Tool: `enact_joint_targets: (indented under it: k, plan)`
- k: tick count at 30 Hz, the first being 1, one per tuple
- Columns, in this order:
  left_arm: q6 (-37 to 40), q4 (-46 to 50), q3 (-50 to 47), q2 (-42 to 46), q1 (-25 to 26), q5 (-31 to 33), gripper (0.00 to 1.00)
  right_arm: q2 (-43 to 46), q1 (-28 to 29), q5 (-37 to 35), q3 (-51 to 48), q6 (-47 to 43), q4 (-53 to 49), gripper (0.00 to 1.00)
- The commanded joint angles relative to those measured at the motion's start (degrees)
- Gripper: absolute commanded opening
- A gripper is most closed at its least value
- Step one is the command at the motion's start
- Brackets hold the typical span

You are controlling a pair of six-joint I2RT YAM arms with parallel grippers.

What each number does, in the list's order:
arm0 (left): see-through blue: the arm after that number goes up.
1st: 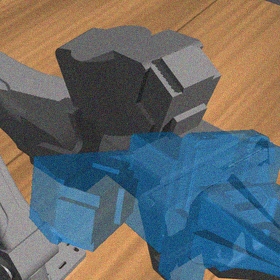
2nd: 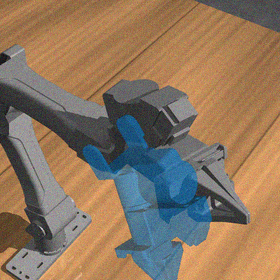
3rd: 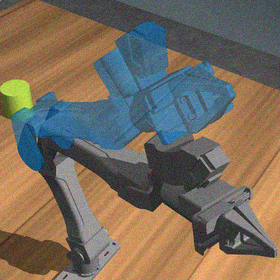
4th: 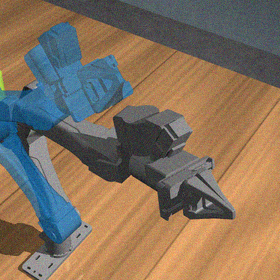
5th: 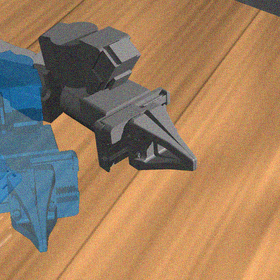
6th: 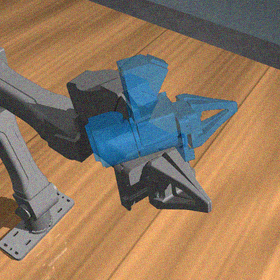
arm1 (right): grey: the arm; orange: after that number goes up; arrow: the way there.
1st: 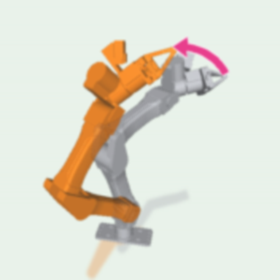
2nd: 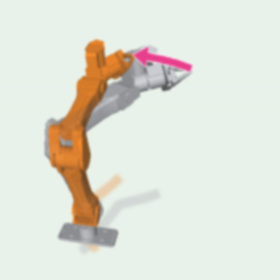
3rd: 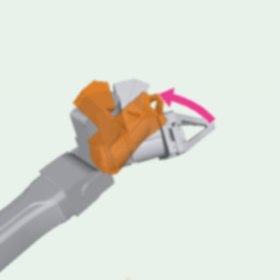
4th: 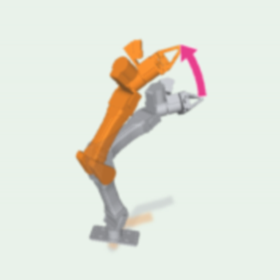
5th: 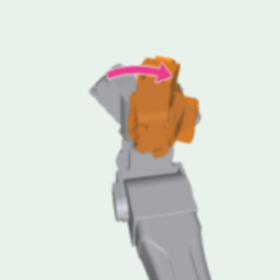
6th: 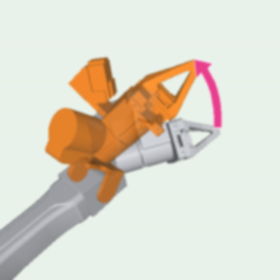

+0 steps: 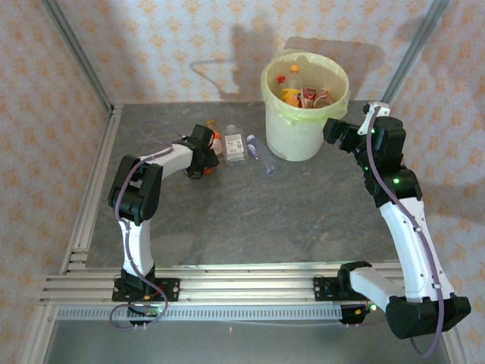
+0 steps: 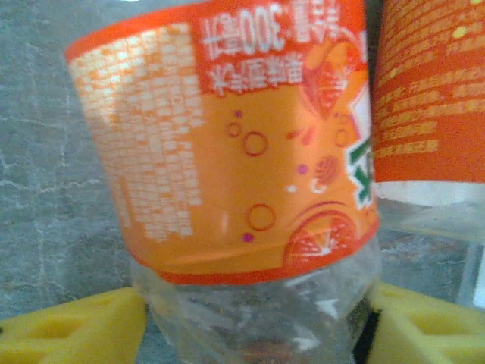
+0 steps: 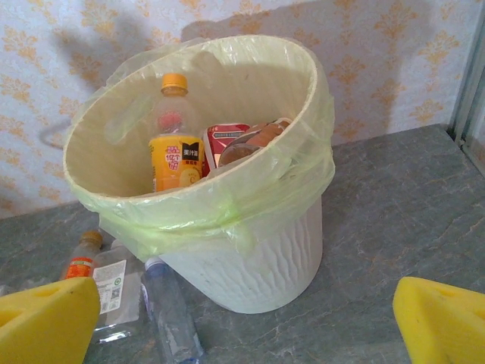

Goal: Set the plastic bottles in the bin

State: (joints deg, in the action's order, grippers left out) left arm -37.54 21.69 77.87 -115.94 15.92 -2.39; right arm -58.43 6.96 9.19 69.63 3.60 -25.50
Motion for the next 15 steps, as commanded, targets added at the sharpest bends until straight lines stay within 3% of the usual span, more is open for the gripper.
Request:
enact_joint_targets:
  k: [1, 7, 15]
  plan:
    - [0.27, 1.67, 0.76, -2.02, -0.44, 0.17, 0.62, 0.42, -0.11, -1.24, 0.34, -0.15, 0.33, 0.99]
    - [1.43, 1.43, -1.18, -0.11, -0.44, 0.32, 0.47, 0.88, -0.11, -0.12, -0.14, 0.84, 0.67, 0.99]
    - [4.91, -5.72, -8.92, 9.62, -0.15, -1.83, 0.33, 4.7, -0.08, 14.57, -5.22, 3.25, 7.17, 0.99]
